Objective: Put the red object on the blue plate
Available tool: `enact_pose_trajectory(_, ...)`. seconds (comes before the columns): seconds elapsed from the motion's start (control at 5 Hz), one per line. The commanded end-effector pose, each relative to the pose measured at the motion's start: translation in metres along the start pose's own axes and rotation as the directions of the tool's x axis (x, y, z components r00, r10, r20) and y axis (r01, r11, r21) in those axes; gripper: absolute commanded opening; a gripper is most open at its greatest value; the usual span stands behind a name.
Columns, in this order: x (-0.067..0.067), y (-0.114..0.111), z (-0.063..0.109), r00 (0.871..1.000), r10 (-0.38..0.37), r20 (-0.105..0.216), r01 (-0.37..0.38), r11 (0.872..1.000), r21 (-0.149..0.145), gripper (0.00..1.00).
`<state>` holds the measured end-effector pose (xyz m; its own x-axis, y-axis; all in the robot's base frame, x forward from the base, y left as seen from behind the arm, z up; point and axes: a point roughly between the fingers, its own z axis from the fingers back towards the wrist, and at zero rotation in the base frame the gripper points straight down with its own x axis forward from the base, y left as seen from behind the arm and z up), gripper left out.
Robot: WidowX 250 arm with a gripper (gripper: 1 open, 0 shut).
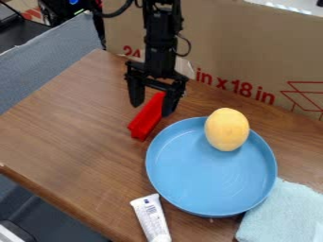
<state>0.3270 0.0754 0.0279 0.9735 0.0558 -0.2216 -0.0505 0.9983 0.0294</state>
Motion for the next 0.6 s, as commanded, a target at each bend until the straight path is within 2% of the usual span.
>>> enact_pose_trajectory(0.0,0.008,0.017,0.016,0.998,0.011,0.054,-0.012,1.0,0.012,1.0)
enact_pose_trajectory(0.2,0.011,0.013,0.02,0.998,0.01,0.066,-0.011,1.0,0.015,1.0)
enact_pose_trajectory(0.4,0.01,0.001,0.012,0.997,0.009,0.075,-0.01,1.0,0.018,1.0)
